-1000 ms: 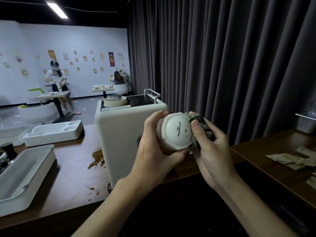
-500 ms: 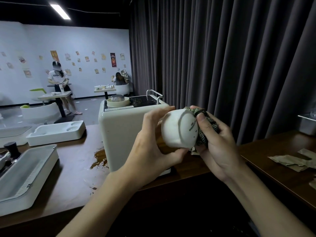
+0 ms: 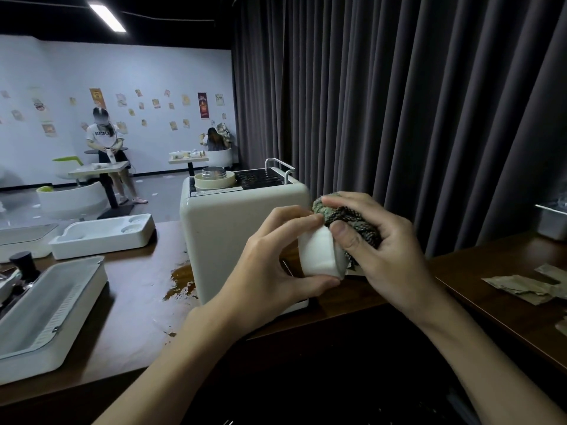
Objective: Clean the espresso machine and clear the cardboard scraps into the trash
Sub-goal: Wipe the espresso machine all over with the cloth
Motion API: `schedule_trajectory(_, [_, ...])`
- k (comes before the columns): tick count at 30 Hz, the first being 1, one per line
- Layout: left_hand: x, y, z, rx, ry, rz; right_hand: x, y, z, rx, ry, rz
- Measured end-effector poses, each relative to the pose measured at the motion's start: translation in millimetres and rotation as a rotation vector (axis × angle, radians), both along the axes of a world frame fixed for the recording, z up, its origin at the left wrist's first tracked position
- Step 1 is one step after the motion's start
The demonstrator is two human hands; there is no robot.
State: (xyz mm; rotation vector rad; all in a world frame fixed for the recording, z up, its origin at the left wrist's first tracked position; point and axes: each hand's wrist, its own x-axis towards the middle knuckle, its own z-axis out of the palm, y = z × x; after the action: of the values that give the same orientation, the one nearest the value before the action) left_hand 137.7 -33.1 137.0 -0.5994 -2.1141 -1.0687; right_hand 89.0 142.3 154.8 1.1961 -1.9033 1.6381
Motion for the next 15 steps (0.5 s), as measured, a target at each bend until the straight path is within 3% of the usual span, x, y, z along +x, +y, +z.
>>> schedule_trajectory(4, [0.5,1.4,-5.1,0.254,-0.109,-0.002,4.0,-2.2,-5.5,0.075,0.16,-0.023])
schedule_trajectory(9, [0.7,-0.8,-2.0,0.337,-0.1,0.005,10.0,-6.3,-8.4,0.155,0.382,-0.059])
schedule_trajectory(15, [1.7,-4.4,0.2,0.337,-0.034,-0.014,2.1,-3.9,-6.4,0.029,0.143,-0.047])
